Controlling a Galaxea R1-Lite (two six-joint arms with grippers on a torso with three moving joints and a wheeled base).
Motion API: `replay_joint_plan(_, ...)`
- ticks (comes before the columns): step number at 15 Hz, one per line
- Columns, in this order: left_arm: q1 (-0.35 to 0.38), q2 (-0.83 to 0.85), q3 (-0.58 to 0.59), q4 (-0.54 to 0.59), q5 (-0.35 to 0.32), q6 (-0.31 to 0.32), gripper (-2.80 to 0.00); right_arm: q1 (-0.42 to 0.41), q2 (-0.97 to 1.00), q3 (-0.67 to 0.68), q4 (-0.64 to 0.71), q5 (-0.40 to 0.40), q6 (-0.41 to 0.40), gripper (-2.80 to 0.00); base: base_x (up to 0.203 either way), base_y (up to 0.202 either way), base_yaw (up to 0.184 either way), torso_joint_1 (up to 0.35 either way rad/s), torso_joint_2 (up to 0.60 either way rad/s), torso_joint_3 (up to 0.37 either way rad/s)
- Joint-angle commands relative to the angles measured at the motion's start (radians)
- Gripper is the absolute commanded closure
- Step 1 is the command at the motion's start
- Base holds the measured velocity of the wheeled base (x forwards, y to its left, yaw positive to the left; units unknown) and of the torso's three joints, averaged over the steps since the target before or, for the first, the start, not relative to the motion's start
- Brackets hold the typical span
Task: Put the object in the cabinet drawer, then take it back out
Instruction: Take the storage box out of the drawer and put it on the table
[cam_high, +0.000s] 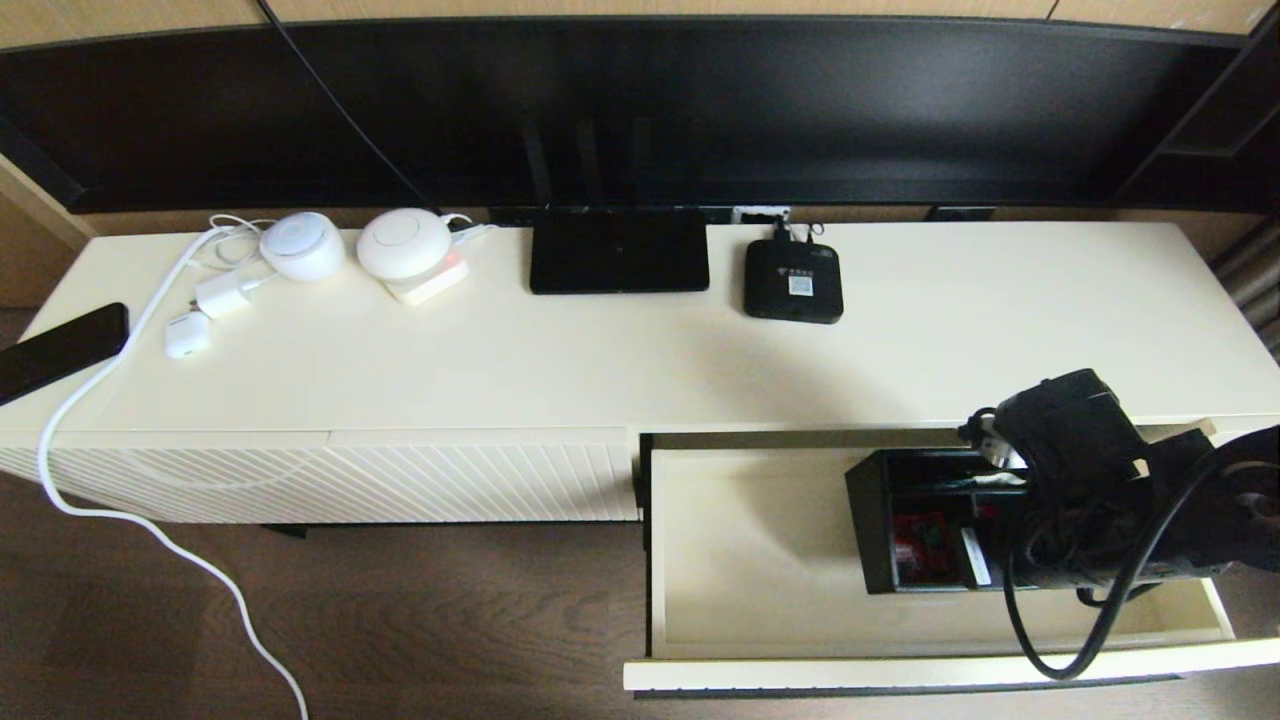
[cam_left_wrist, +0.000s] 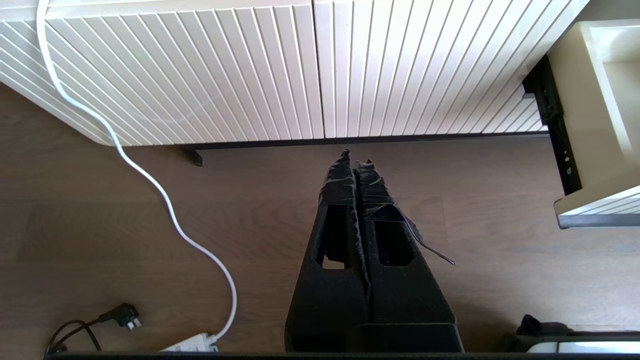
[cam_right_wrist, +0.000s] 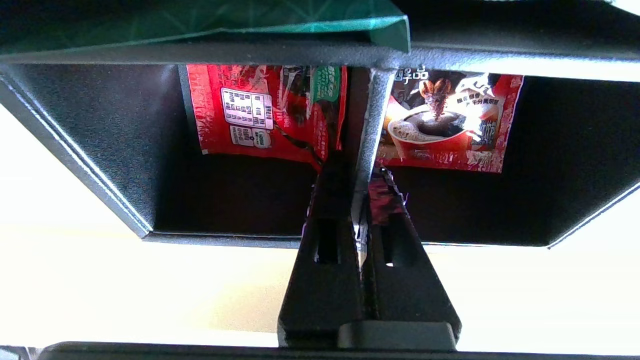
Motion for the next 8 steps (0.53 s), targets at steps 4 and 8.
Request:
replay_joint_plan(4,0.0,0.002,0.001,0.001,0.0,0.001,0.0,0.008,-0.108,0.052,0.004,-0.003,0.001,0.0,0.0,0.0,0.0,0.0,0.0,0.0)
replay_joint_plan(8,0.0,0.002,0.0,0.0,0.0,0.001,0.0,0.012,-0.199,0.046,0.077,-0.007,-0.011,0.0,0.0,0.0,0.0,0.0,0.0,0.0)
